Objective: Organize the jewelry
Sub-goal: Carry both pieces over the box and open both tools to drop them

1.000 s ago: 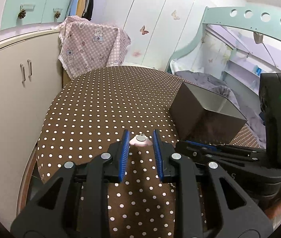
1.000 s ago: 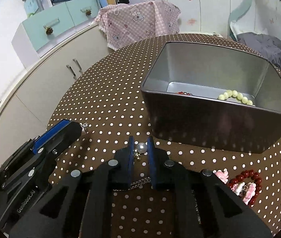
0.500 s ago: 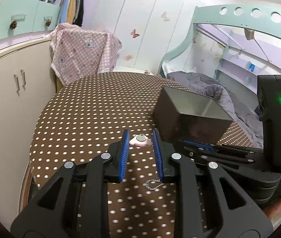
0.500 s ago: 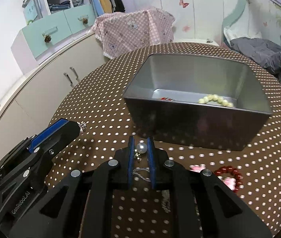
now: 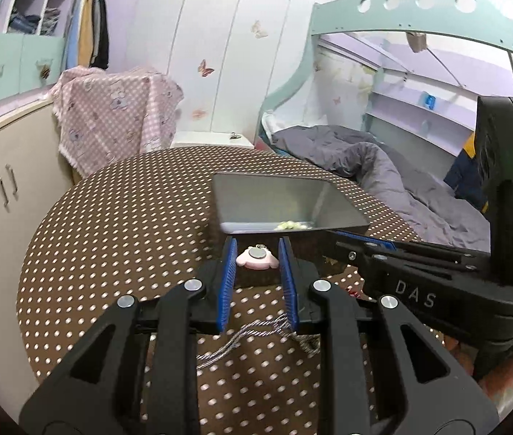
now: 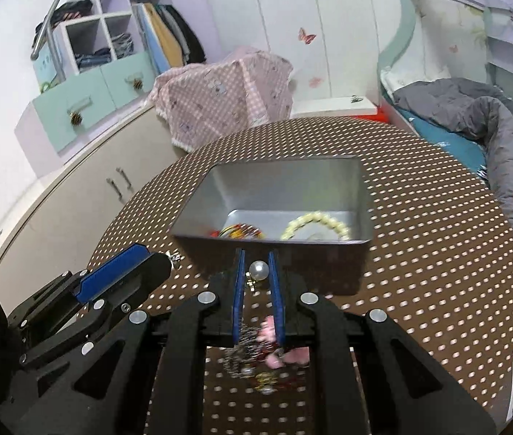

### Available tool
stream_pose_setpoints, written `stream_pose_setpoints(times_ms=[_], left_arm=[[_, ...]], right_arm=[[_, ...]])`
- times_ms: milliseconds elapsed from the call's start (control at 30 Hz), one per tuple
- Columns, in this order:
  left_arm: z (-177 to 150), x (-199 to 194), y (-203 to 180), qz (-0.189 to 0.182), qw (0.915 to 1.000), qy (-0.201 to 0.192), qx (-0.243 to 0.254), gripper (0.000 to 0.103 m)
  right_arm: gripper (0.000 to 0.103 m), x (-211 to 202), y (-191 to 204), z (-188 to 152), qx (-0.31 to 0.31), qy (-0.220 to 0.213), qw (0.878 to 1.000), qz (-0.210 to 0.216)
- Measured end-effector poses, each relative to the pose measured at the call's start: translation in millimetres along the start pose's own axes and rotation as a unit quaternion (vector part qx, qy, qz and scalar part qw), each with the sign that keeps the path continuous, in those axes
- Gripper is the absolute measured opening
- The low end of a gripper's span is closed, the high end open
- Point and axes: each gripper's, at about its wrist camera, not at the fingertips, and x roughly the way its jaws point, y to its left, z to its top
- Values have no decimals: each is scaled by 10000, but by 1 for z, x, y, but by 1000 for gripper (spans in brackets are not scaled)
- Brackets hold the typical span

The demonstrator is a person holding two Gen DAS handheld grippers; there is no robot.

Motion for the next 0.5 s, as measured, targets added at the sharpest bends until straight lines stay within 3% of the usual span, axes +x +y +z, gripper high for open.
stream_pose_setpoints(times_ms=[500], left_arm=[[25,25,-23,-29,9997,-15,235,24]], right_arm=[[11,-2,-25,17,118,-220,9997,-9]])
